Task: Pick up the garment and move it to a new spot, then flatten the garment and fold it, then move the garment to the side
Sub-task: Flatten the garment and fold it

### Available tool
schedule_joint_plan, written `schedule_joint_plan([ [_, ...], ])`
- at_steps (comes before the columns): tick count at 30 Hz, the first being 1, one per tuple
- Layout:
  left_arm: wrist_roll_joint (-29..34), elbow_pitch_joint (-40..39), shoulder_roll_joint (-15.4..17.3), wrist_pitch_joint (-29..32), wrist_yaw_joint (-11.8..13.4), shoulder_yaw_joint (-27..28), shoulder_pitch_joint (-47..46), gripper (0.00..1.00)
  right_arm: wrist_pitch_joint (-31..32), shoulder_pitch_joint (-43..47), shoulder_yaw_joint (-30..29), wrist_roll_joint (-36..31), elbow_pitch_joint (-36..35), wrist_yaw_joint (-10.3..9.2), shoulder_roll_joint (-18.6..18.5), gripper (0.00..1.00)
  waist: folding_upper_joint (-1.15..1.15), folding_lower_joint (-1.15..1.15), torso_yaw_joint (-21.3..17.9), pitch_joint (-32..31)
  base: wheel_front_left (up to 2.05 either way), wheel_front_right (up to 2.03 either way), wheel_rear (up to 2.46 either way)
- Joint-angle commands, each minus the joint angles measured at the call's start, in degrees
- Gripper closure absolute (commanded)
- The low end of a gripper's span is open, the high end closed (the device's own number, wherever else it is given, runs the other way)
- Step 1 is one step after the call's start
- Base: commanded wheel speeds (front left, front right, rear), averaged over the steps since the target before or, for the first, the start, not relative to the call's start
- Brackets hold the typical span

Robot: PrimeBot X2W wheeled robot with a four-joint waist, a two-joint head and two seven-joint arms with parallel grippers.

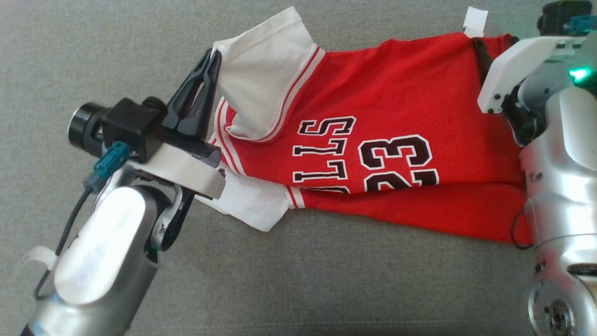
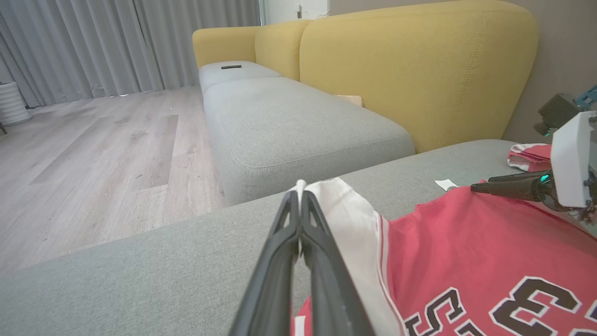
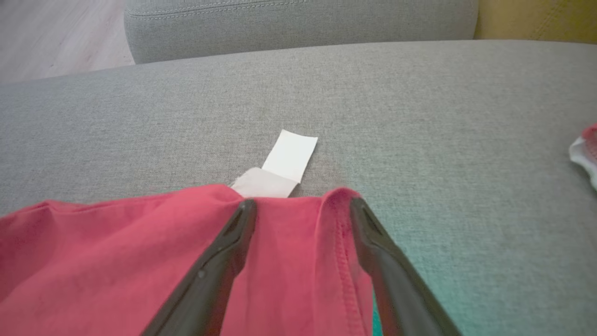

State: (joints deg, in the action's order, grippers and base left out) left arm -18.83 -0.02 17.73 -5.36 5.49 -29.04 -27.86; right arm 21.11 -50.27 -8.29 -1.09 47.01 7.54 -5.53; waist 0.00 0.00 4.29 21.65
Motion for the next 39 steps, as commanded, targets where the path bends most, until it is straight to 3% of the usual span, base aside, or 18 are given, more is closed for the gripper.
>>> schedule_joint_plan([
  [1,-0.40,-1.71,1.44,-0.46,-0.12,2.01,-2.90,1.00,-0.69,-2.60,0.47,-0.30,-1.19,-0.05,1.09,0.00,0.00,0.00,0.25,0.26,0.00,0.00,0.00],
  [9,-0.25,-1.62,1.62,-0.70,0.36,1.99,-3.69,1.00,-1.67,-4.96,-0.66,-1.84,2.85,-0.05,1.37,0.01,0.00,0.00,0.81,1.23,0.00,0.00,0.00],
  [10,-0.22,-1.64,1.68,-0.72,0.47,2.03,-3.73,1.00,-1.80,-5.17,-0.85,-2.07,3.17,-0.05,1.38,0.11,0.00,0.00,0.81,1.31,0.00,0.00,0.00],
  [12,-0.16,-1.70,1.74,-0.77,0.66,2.04,-3.76,1.00,-2.03,-5.64,-1.20,-2.37,3.75,-0.05,1.41,0.53,0.00,0.00,0.79,1.47,0.00,0.00,0.00],
  [13,-0.11,-1.67,1.79,-0.80,0.75,2.03,-3.76,1.00,-2.15,-5.84,-1.39,-2.59,3.98,-0.05,1.36,0.59,0.00,0.00,0.77,1.52,0.00,0.00,0.00],
  [14,0.00,-1.64,1.89,-0.84,0.88,2.03,-3.76,1.00,-2.39,-6.03,-1.63,-2.99,4.10,-0.05,1.21,0.80,0.00,0.00,0.73,1.57,0.00,0.00,0.00],
  [17,0.15,-1.56,2.20,-0.94,1.19,2.16,-3.75,1.00,-2.87,-6.65,-2.45,-3.63,4.52,-0.05,1.22,1.00,0.00,0.00,0.52,1.78,0.00,0.00,0.00],
  [26,-1.76,-1.67,3.47,-2.76,2.30,5.99,-4.95,1.00,-5.44,-10.27,-4.44,-1.36,3.14,-0.05,0.83,1.00,0.00,0.00,-0.20,2.75,0.00,0.00,0.00],
  [32,-7.48,0.52,6.44,-4.14,-1.13,13.54,-15.16,1.00,-2.79,-15.84,0.81,14.53,-3.01,-0.05,-0.89,1.00,0.00,0.00,-0.25,4.69,0.00,0.00,0.00],
  [37,-8.38,9.85,9.61,-2.33,-6.09,15.57,-32.81,1.00,0.76,-22.15,4.25,28.61,-11.97,-0.05,-3.24,1.00,0.00,0.00,-0.91,8.80,0.00,0.00,0.00],
  [39,-8.09,14.16,9.85,-2.77,-6.96,16.17,-40.33,1.00,1.36,-25.07,4.47,32.89,-14.57,-0.05,-4.07,1.00,0.00,0.00,-1.42,10.42,0.00,0.00,0.00],
])
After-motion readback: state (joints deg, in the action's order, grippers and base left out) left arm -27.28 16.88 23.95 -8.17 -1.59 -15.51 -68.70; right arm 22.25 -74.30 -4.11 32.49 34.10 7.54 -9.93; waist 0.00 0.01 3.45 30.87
